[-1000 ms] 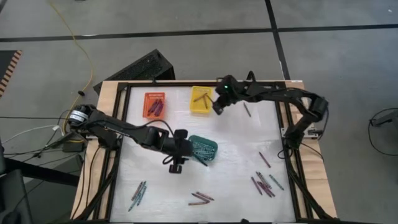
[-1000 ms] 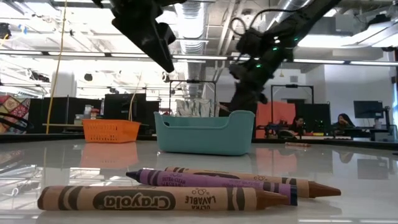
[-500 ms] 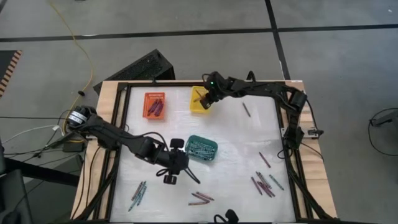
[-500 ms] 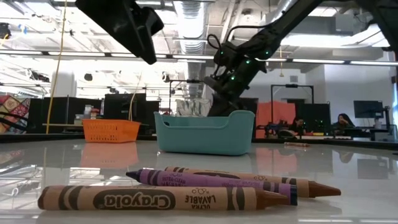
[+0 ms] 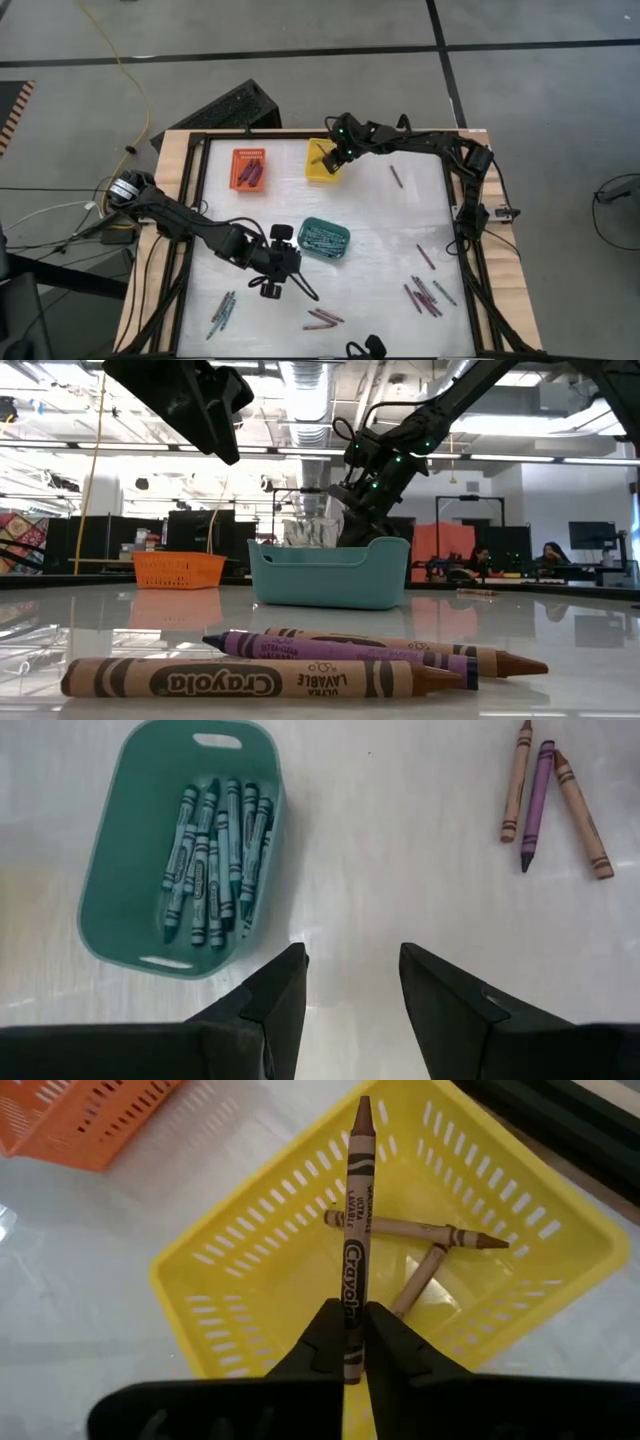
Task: Sort crayons
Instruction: Put the brown crayon into the yellow bin
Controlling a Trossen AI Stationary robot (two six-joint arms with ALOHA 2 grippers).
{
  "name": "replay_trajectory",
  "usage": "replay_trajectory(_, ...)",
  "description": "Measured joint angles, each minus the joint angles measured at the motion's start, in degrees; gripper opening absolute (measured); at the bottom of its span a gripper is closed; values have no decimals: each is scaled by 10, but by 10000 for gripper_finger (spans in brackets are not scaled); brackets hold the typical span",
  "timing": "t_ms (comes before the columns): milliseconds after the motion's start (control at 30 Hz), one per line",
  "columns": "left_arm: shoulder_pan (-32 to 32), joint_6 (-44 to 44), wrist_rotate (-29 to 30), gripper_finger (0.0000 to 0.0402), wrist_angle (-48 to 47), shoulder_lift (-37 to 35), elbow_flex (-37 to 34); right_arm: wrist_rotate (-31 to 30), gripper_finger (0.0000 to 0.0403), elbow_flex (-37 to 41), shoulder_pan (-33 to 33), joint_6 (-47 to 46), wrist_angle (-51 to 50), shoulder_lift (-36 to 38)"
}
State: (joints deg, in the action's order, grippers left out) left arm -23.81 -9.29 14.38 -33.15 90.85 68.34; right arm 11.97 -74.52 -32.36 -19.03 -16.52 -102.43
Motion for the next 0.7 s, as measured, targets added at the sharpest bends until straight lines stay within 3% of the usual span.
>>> replay_trajectory(700, 0, -6, 6, 151, 0, 0, 0, 0, 51, 0, 1, 36, -5, 6)
